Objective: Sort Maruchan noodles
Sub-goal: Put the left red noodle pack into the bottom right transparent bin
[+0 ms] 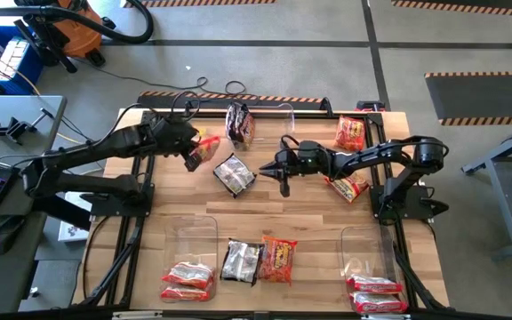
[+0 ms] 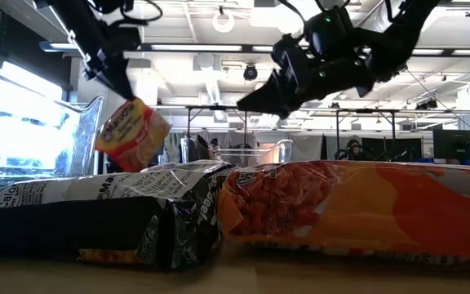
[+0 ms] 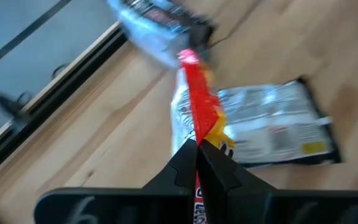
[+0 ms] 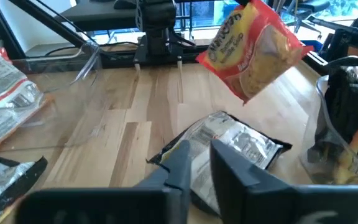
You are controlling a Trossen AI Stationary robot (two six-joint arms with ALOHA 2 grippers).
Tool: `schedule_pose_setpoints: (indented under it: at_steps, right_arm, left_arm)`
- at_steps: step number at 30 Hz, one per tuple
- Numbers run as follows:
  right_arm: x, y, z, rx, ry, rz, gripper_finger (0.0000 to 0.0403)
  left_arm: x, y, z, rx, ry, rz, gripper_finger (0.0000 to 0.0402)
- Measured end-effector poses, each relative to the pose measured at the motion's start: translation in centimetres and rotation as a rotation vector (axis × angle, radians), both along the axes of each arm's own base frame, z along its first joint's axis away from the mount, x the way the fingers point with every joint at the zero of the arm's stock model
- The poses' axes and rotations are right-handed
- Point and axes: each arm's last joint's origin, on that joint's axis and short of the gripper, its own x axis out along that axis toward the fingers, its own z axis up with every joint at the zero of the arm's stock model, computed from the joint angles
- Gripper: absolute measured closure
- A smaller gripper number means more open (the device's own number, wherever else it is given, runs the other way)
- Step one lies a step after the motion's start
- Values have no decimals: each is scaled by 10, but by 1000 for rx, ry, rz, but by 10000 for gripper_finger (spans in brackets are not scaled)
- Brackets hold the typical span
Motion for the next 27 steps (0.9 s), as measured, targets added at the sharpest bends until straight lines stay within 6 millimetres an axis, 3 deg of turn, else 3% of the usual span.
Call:
schedule_pose_setpoints:
  at_steps: [9, 15, 18, 27]
  right_arm:
    - [32, -9, 50, -123, 116, 53, 204]
    - [45, -18, 88, -152, 138, 128, 154]
    - [53, -19, 94, -160, 145, 158, 147]
    - [82, -29, 81, -104, 268, 214, 146]
  left_arm:
    - [30, -23, 6, 6, -155, -214, 401]
    - [49, -34, 2, 3, -195, -299, 401]
    - [58, -38, -1, 16, -204, -337, 401]
    - [77, -44, -6, 10, -235, -421, 401]
